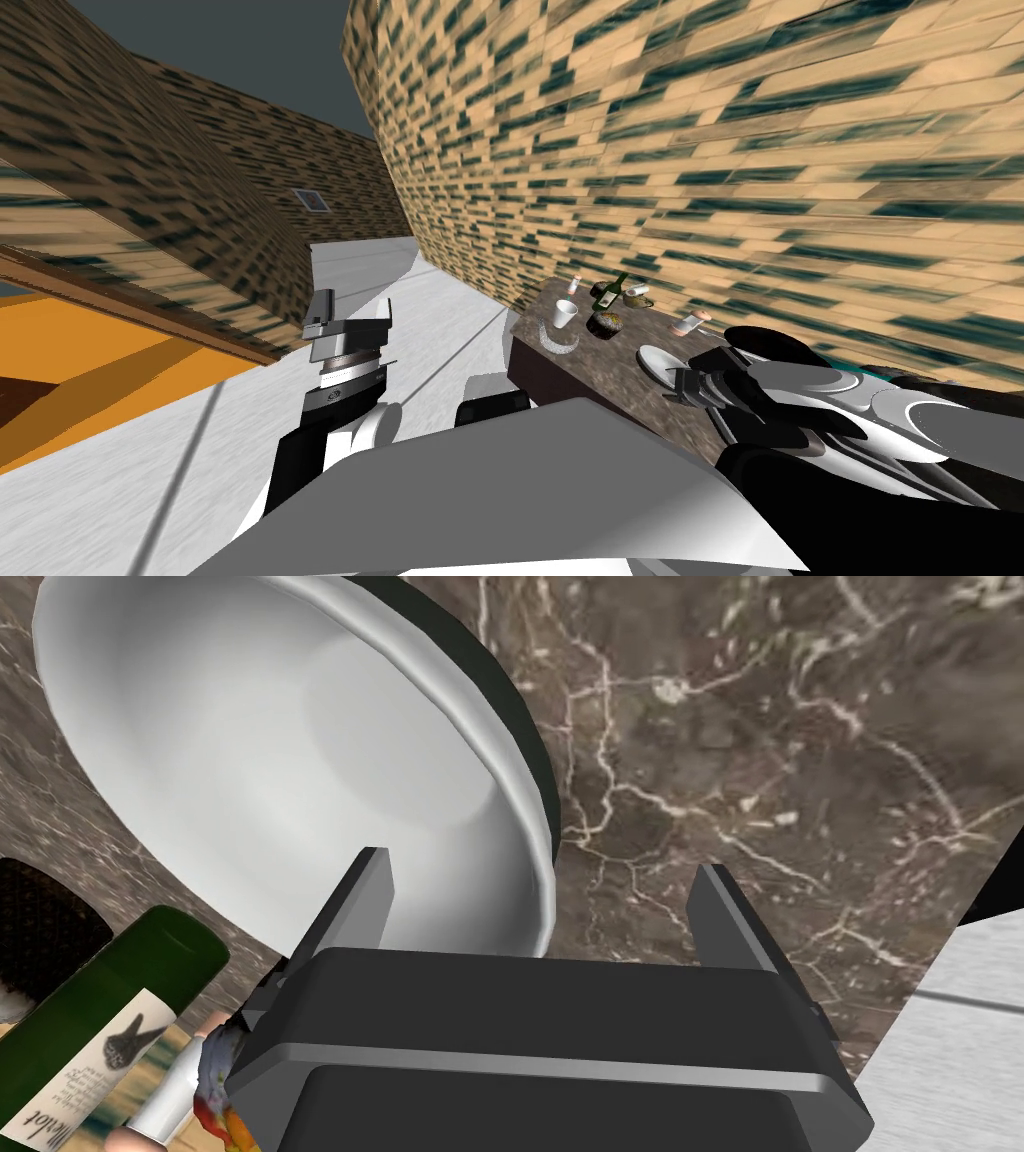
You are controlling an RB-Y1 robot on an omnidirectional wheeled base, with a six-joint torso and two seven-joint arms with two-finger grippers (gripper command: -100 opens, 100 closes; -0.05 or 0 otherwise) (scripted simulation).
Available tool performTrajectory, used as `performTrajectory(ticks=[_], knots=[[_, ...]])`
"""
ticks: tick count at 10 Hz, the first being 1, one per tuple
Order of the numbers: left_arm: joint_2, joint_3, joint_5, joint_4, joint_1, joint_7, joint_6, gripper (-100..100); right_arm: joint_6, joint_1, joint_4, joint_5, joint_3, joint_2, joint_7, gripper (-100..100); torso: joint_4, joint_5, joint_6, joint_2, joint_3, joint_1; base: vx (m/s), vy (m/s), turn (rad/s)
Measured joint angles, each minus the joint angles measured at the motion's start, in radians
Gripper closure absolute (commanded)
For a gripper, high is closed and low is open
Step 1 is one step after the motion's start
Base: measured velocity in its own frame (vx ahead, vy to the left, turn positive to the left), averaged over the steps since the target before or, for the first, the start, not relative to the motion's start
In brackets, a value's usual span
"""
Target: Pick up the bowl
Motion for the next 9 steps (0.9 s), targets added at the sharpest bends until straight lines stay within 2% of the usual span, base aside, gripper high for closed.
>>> performTrajectory(ticks=[4,5,6,7,9], knots=[[0.0,0.0,0.0,0.0,0.0,0.0,0.0,0,0.0,0.0,0.0,0.0,0.0,-0.001,0.0,100,0.0,0.0,0.0,0.0,0.0,0.0,0.0,0.0,0.0],[0.0,0.0,0.0,0.0,0.0,0.0,0.0,0,0.0,0.0,0.0,0.0,0.0,-0.001,0.0,0,0.0,0.0,0.0,0.0,0.0,0.0,0.0,0.0,0.0],[0.0,0.0,0.0,0.0,0.0,0.0,0.0,0,0.0,0.0,0.0,0.0,0.0,-0.001,0.0,100,0.0,0.0,0.0,0.0,0.0,0.0,0.011,0.011,-0.044],[0.0,0.0,0.0,0.0,0.0,0.0,0.0,0,-0.008,0.033,-0.002,0.0,-0.04,-0.02,-0.014,100,0.0,0.001,-0.001,-0.001,-0.001,0.001,0.008,0.009,-0.027],[0.0,0.0,0.0,0.0,0.0,0.0,0.0,0,-0.037,0.003,0.031,-0.008,-0.032,-0.041,-0.018,100,0.0,0.001,0.0,-0.001,0.0,0.002,-0.016,0.019,-0.064]])
